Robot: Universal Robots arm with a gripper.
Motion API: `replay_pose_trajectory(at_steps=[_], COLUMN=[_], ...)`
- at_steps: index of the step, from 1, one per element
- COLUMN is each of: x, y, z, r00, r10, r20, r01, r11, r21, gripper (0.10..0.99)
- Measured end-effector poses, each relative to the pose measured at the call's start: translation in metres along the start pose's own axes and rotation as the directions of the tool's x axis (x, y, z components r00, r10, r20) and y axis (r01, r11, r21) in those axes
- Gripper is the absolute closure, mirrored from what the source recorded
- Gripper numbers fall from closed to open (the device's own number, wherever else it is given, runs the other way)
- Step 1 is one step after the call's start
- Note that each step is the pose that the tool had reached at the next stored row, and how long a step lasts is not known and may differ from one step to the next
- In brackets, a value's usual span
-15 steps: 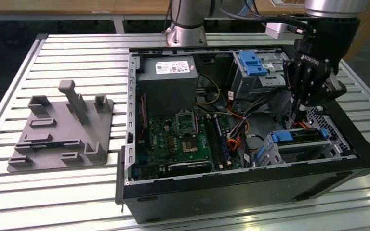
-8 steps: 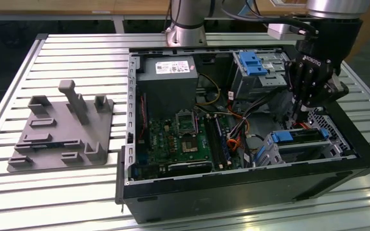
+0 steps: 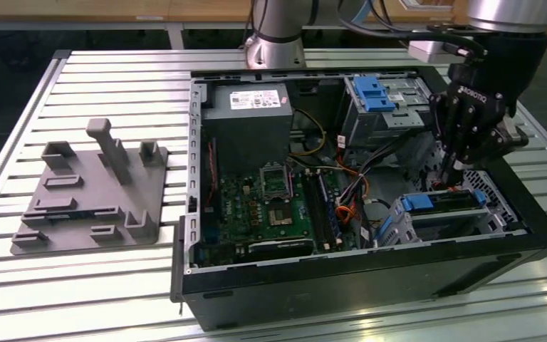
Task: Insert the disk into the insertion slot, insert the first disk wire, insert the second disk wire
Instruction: 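Insert the second disk wire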
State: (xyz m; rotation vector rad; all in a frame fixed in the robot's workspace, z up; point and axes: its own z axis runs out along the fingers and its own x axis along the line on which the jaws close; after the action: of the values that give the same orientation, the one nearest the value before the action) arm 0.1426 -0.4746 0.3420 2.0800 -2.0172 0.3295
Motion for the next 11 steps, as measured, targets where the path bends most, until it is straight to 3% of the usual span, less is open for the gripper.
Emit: replay_pose_trajectory(at_steps=[3, 6, 11], x=[0.0030, 0.0044, 0.0082], y=[0.0000, 0.0001, 0.0002], z=[0.0010, 0.0015, 0.0027], r00=[1.0000, 0.9995, 0.9986], r10=[0.003, 0.005, 0.010], r20=[0.0075, 0.0302, 0.0513], r01=[-0.003, -0.005, -0.010], r11=[1.0000, 1.0000, 1.0000], r21=[-0.001, -0.001, -0.002], gripper=[0.941, 0.941, 0.941])
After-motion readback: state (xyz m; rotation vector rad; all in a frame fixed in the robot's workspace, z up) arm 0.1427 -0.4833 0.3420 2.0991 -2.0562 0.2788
